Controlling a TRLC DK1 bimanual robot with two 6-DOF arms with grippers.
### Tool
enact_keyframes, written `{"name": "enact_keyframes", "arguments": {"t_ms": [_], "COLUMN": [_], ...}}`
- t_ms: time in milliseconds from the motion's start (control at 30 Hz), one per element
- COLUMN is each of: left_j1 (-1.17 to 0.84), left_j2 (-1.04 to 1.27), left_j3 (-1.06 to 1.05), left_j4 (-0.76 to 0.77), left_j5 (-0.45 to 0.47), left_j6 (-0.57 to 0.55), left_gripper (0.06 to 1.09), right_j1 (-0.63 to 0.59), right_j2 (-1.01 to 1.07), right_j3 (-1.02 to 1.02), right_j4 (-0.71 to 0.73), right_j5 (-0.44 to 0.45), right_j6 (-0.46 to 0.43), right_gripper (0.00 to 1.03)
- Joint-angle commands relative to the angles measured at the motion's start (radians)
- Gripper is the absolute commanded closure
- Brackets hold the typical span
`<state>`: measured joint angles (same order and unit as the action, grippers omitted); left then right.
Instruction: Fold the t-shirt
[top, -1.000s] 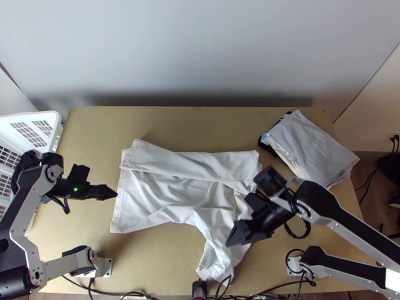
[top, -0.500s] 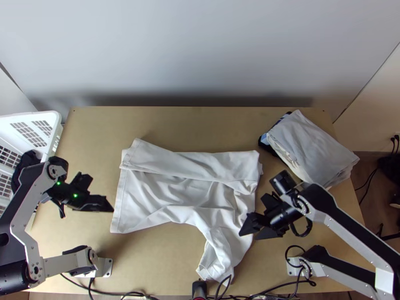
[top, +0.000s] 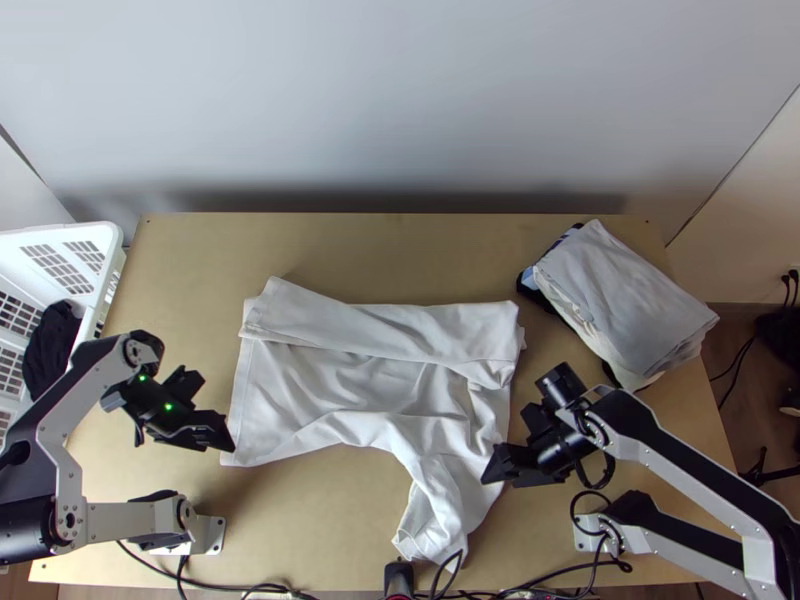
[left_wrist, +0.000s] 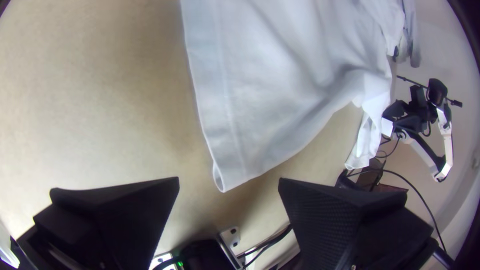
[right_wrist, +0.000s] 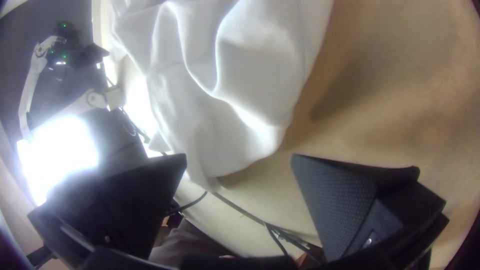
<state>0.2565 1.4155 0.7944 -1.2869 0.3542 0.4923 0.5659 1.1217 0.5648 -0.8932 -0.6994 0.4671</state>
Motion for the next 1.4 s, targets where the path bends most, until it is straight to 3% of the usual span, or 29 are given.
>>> {"name": "enact_keyframes", "arguments": {"t_ms": [0, 167, 600, 700, 767, 833, 900, 933, 967, 1233, 1367], "left_j1": [-0.049, -0.057, -0.059, -0.046, -0.039, -0.014, 0.007, 0.009, 0.009, 0.009, 0.012], "left_j2": [0.016, 0.017, 0.002, -0.036, -0.046, -0.046, -0.061, -0.070, -0.079, -0.095, -0.093], "left_j3": [-0.041, -0.057, -0.089, -0.096, -0.098, -0.098, -0.107, -0.107, -0.109, -0.077, 0.009], "left_j4": [0.074, 0.135, 0.262, 0.268, 0.268, 0.270, 0.314, 0.314, 0.307, 0.279, 0.162], "left_j5": [-0.003, 0.006, 0.057, 0.108, 0.147, 0.184, 0.193, 0.193, 0.198, 0.216, 0.235], "left_j6": [-0.024, -0.046, -0.074, -0.075, -0.087, -0.101, -0.126, -0.127, -0.121, -0.113, -0.120], "left_gripper": [0.12, 0.12, 0.13, 0.28, 0.50, 0.80, 1.06, 1.05, 1.05, 1.05, 1.05], "right_j1": [0.055, 0.107, 0.252, 0.276, 0.276, 0.273, 0.267, 0.262, 0.258, 0.261, 0.252], "right_j2": [0.004, 0.004, 0.110, 0.138, 0.138, 0.135, 0.121, 0.105, 0.087, 0.036, -0.003], "right_j3": [-0.032, -0.043, -0.055, -0.059, -0.065, -0.066, -0.068, -0.072, -0.080, -0.082, -0.055], "right_j4": [0.023, 0.042, 0.324, 0.361, 0.372, 0.378, 0.382, 0.390, 0.402, 0.338, 0.270], "right_j5": [0.003, -0.003, 0.003, 0.003, 0.005, 0.014, 0.023, 0.037, 0.047, 0.046, 0.040], "right_j6": [0.015, 0.018, 0.122, 0.127, 0.127, 0.128, 0.127, 0.127, 0.128, 0.125, 0.128], "right_gripper": [0.06, 0.06, 0.10, 0.12, 0.24, 0.39, 0.69, 0.88, 1.01, 1.00, 1.00]}}
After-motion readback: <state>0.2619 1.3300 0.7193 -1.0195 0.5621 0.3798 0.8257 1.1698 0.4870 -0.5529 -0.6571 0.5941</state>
